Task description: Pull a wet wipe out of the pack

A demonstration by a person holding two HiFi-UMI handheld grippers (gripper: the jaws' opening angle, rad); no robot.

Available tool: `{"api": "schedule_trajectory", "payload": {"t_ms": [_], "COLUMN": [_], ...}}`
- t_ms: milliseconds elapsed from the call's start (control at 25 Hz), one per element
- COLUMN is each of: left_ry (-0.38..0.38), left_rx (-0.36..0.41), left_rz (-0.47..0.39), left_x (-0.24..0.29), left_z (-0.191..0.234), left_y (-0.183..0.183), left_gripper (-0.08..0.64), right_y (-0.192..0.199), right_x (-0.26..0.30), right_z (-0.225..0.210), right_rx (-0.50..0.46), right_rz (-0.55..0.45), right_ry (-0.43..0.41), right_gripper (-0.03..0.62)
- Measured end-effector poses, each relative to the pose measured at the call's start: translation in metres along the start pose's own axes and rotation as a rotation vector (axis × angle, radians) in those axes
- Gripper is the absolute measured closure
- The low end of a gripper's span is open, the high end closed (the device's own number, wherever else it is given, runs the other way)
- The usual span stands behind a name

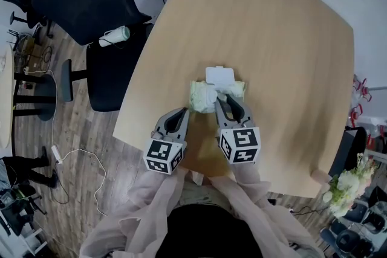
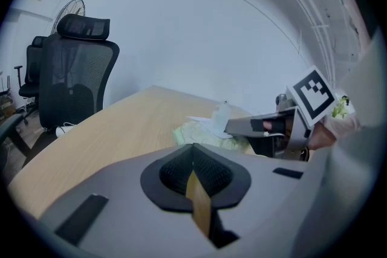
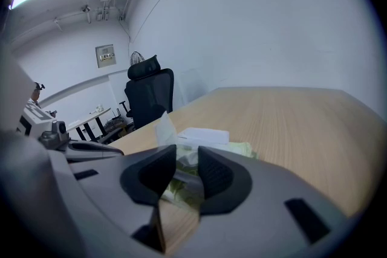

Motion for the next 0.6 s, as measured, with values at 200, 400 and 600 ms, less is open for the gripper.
{"api": "schedule_trajectory", "payload": {"t_ms": [200,400,600], "left_ry": [0.008,0.013,0.011], "left_rx": [0.008,0.015,0.021], "left_rz": [-0.001,0.004,0.001], "left_x": [0.0004,-0.0029,-0.0071], "left_z": [-0.0011,-0.0014,-0.0009], "left_y": [-0.0013,-0.0008,-0.0014], "left_gripper": [0.549,0.549,0.549], "right_y": [0.0029,0.0031,0.0017], "right_x": [-0.0018,-0.0026,-0.0057], "right_z": [-0.0021,-0.0009,0.0007], "right_rx": [0.011,0.01,0.004], "right_rz": [-0.008,-0.014,-0.023], "right_ry": [0.023,0.029,0.039], "right_gripper": [0.571,0.578,0.581]}}
Point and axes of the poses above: the fingertips, and each gripper's own axes: x forward along the fingers, z to its left, y out of its underside, the point moved 3 cm from there along -x, backward along the fingers, and after that the axes turned 3 degrees about x, right-handed, at the moved point
